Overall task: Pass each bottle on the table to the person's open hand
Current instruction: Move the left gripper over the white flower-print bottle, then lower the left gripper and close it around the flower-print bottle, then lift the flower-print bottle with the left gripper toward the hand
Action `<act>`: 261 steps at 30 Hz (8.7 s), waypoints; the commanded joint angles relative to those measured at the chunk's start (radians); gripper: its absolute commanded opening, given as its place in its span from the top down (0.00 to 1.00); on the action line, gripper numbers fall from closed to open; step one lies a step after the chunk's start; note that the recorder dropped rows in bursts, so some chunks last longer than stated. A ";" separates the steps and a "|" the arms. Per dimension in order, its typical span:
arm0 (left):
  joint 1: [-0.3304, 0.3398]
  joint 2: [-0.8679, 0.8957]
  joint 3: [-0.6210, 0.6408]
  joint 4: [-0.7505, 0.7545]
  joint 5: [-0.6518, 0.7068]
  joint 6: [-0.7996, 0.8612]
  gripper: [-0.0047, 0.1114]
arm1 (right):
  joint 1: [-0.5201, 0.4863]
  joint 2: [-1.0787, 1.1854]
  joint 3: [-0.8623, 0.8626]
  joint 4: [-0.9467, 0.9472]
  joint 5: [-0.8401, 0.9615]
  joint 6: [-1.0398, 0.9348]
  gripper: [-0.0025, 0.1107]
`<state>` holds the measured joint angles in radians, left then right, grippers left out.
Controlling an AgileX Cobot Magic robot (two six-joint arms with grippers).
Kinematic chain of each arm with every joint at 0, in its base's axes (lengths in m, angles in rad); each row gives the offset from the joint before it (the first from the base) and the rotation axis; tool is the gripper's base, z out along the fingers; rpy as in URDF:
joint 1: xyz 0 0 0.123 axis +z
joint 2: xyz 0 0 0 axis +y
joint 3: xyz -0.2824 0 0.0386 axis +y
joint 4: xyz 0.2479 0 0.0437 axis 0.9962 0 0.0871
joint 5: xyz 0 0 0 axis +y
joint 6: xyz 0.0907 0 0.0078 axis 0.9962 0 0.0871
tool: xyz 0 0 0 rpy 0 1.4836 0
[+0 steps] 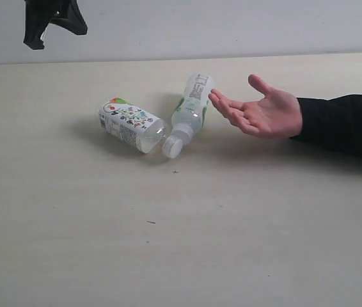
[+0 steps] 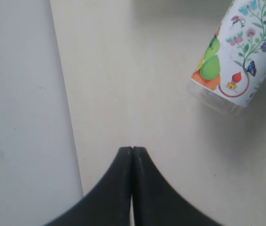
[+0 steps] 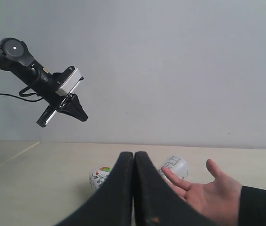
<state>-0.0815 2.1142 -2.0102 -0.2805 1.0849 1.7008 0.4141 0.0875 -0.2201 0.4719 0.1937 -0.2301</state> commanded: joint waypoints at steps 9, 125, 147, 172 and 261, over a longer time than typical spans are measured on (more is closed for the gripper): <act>-0.012 0.018 -0.008 -0.022 0.023 -0.029 0.96 | 0.004 -0.005 0.004 -0.001 0.000 -0.001 0.98; -0.188 0.224 0.071 0.094 -0.021 0.065 0.32 | 0.004 -0.005 0.004 0.015 -0.004 -0.001 0.98; -0.247 0.226 0.071 0.136 -0.040 0.075 0.32 | 0.004 -0.005 0.004 0.015 -0.004 -0.001 0.98; -0.247 0.273 0.071 0.143 -0.033 -0.034 0.79 | 0.004 -0.005 0.004 0.015 -0.004 -0.001 0.98; -0.824 -0.063 0.069 0.810 -0.279 -3.025 0.96 | 0.004 -0.005 0.004 0.018 0.003 -0.001 0.98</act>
<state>-0.9016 2.0543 -1.9397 0.4703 0.7718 -1.2601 0.4141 0.0875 -0.2201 0.4906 0.1955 -0.2301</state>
